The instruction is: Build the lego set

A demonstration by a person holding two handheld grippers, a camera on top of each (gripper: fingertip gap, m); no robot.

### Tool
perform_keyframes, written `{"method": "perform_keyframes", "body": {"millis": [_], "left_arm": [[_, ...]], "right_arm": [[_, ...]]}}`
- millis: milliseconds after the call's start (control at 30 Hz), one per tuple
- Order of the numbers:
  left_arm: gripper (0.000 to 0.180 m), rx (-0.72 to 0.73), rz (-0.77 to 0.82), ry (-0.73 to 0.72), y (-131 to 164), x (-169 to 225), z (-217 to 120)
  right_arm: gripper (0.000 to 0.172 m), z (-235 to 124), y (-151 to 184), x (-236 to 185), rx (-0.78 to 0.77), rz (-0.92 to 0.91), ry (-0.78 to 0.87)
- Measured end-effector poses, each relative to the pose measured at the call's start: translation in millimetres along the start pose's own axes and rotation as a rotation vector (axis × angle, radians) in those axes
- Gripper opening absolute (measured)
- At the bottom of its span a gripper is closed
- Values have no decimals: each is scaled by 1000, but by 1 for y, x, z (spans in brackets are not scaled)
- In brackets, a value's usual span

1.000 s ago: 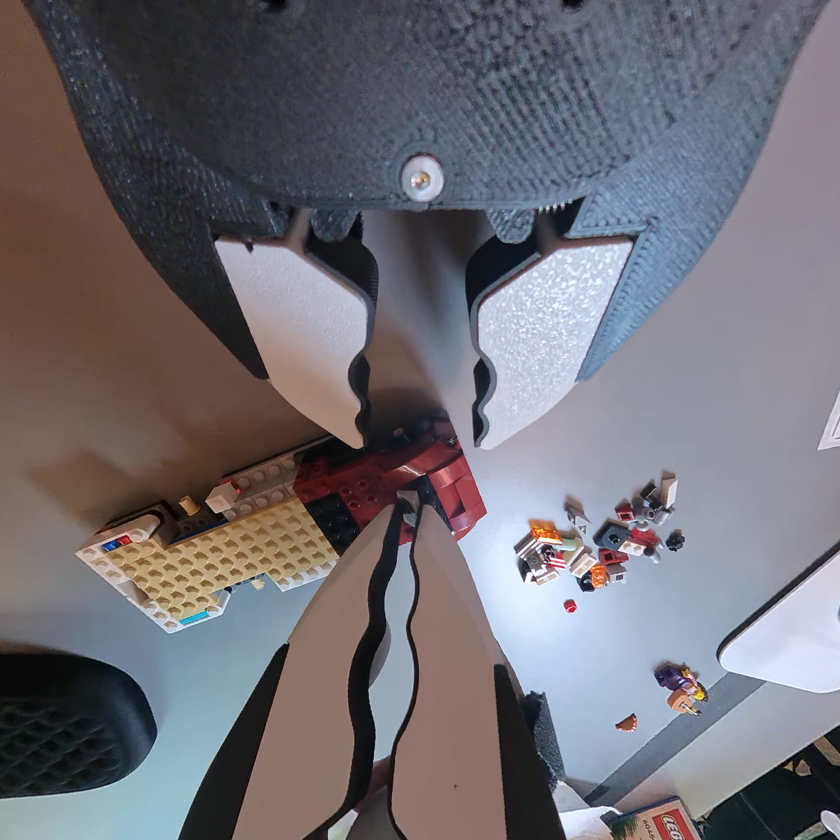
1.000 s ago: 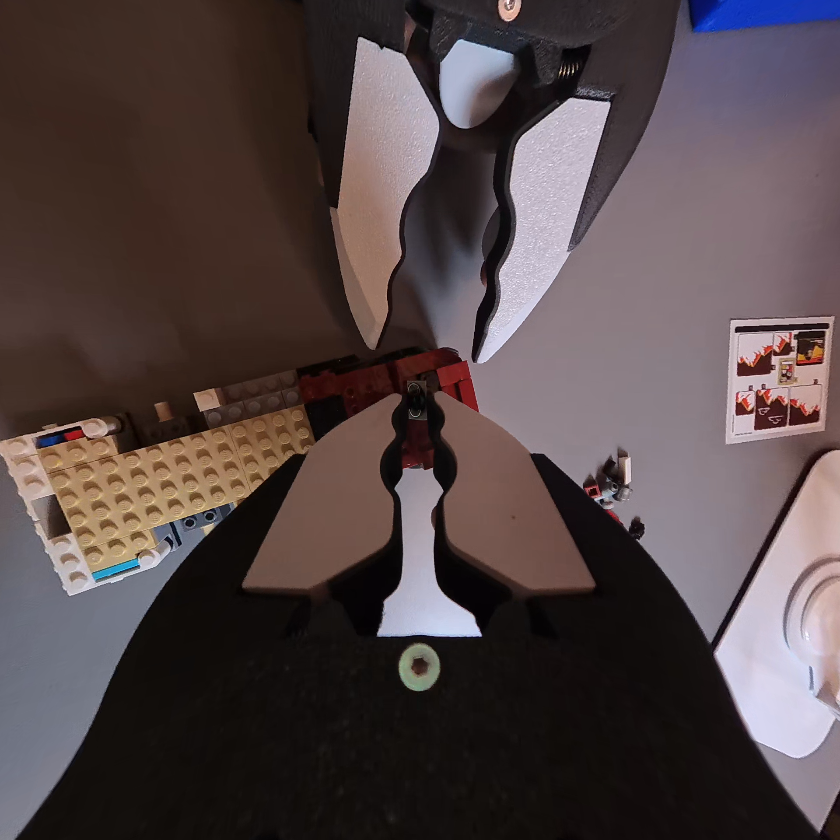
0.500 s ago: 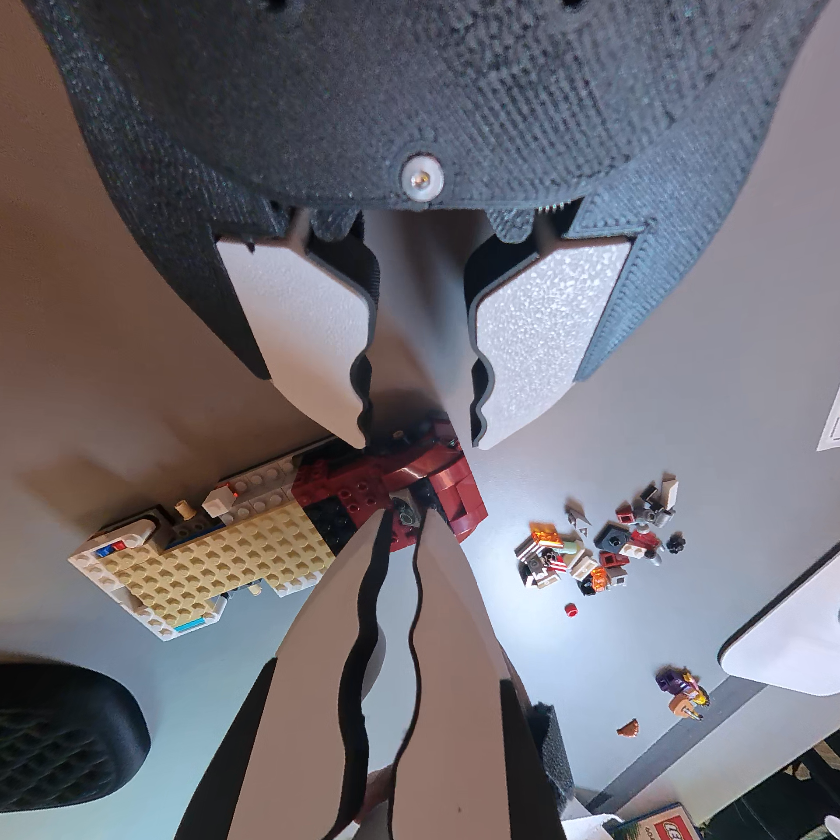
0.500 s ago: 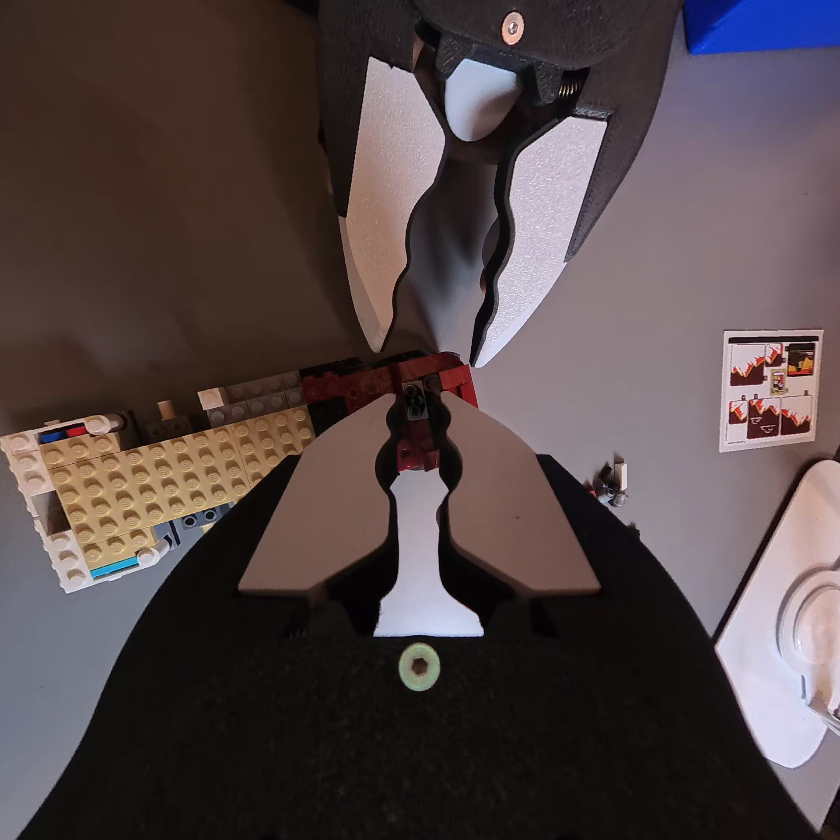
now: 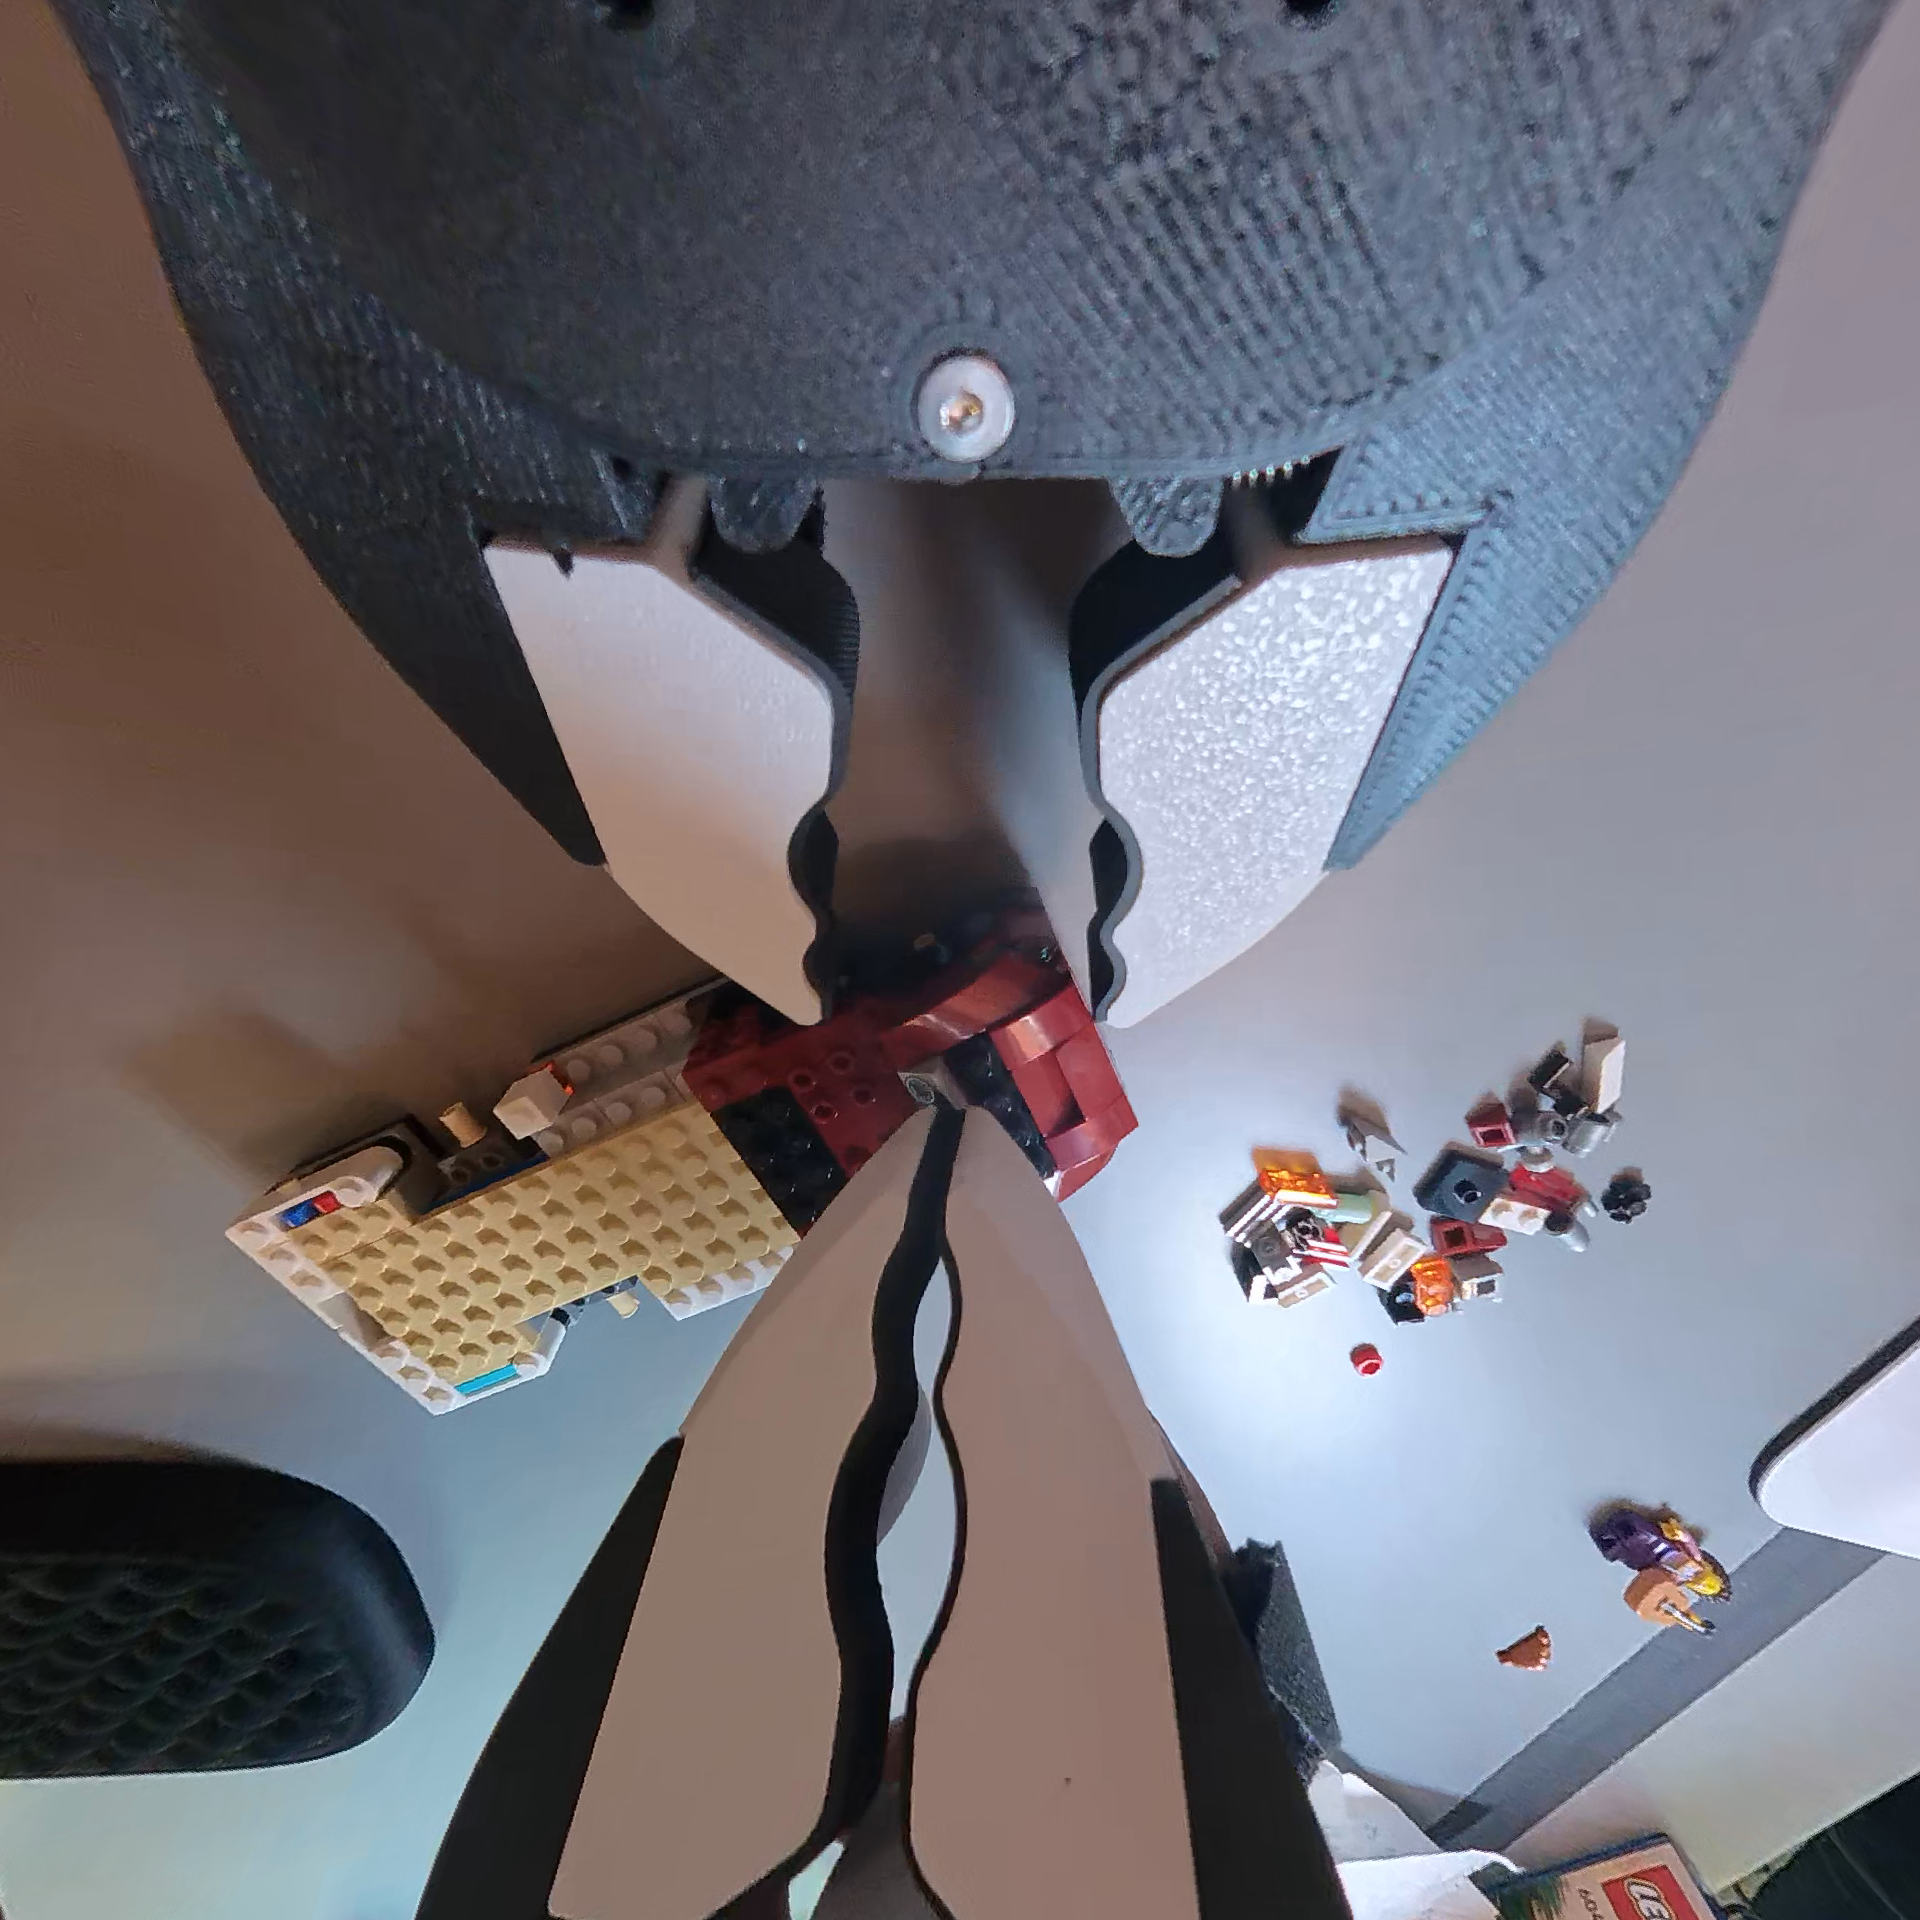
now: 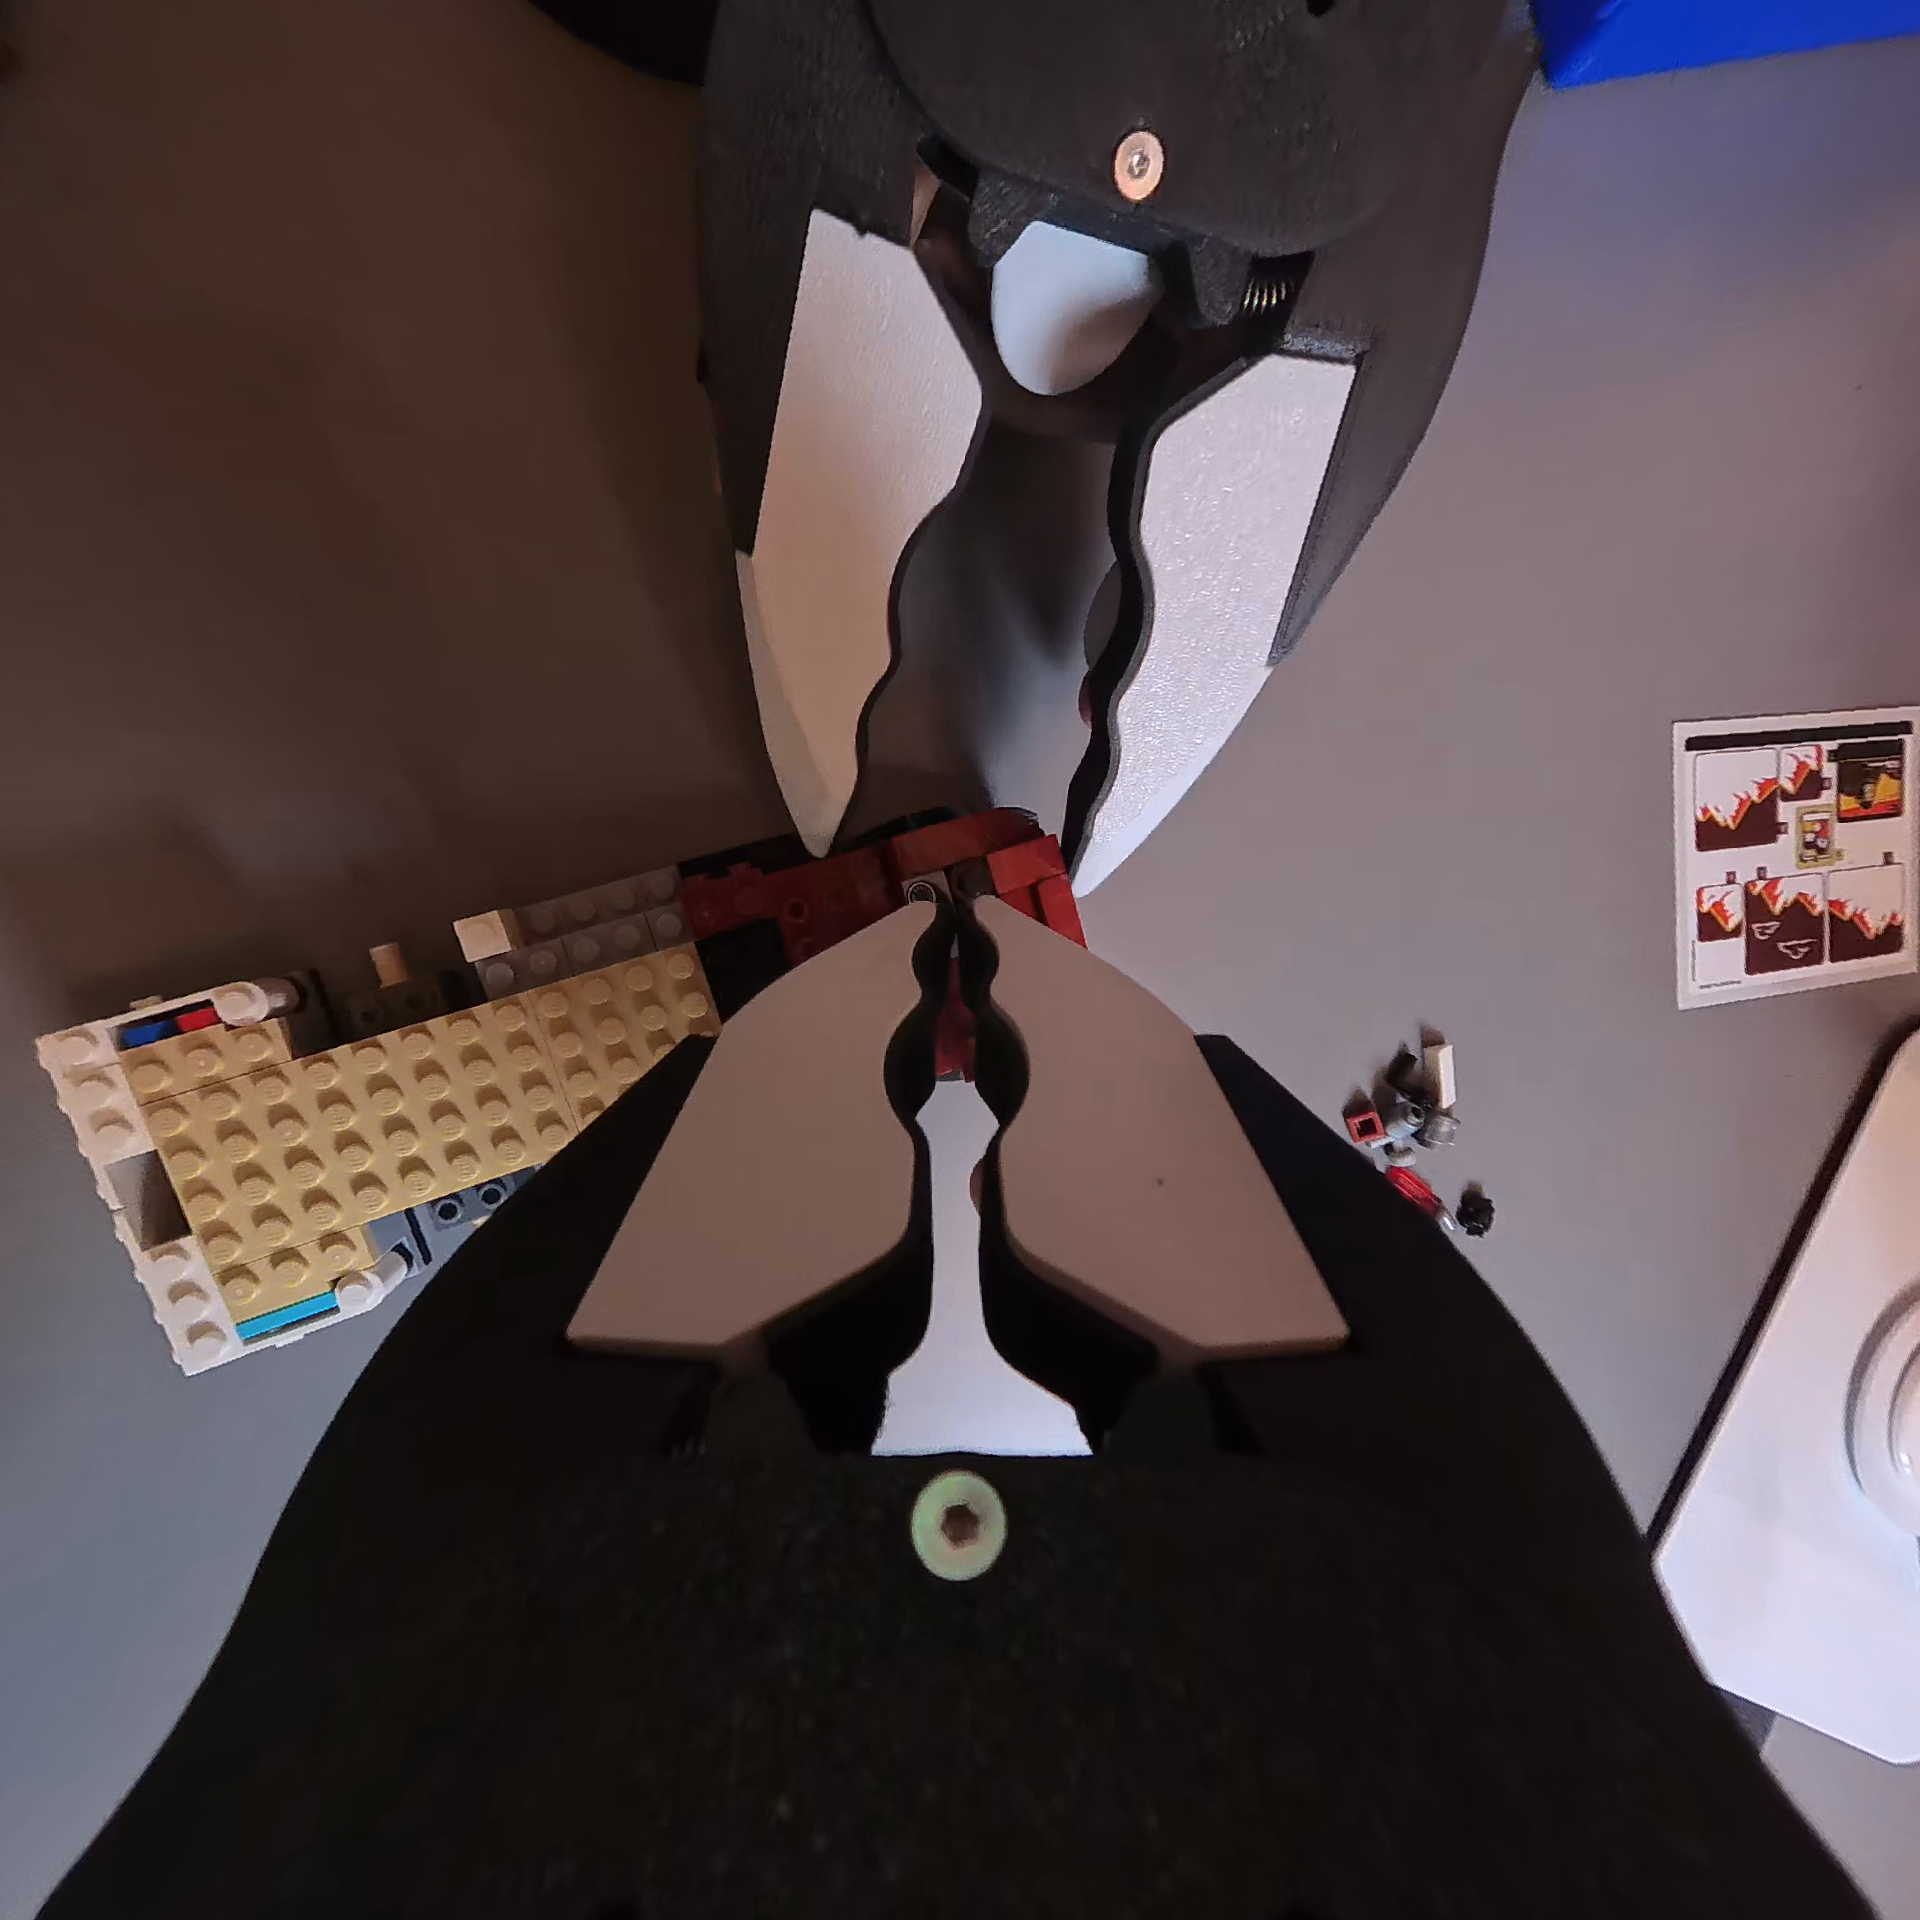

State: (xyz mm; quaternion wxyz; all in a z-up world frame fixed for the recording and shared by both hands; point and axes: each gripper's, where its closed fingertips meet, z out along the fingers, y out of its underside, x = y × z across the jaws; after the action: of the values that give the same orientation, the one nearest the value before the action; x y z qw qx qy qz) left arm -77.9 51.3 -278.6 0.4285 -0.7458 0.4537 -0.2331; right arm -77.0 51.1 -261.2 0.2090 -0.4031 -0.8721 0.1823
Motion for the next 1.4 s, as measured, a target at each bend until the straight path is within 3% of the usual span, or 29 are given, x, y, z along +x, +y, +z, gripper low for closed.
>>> {"method": "perform_keyframes", "body": {"millis": [733, 833, 933, 1100, 1267, 1400], "left_arm": [[48, -21, -20, -26, -1, 2, 2], [55, -29, -14, -12, -1, 6, 3], [44, -43, -15, -60, -1, 1, 2], [48, -40, -29, -40, -1, 5, 4], [56, 5, -8, -45, -7, 5, -1], [61, 12, 31, 12, -9, 3, -5]], "right_arm": [[0, 4, 2, -3, -162, -246, 191], [0, 15, 5, -17, -154, -263, 153], [0, 5, 2, -13, -131, -321, 253], [1, -23, -15, -11, 66, -84, 270], [30, -49, 0, -14, 256, 346, 304], [53, -54, 29, -51, 207, 637, 290]]}}
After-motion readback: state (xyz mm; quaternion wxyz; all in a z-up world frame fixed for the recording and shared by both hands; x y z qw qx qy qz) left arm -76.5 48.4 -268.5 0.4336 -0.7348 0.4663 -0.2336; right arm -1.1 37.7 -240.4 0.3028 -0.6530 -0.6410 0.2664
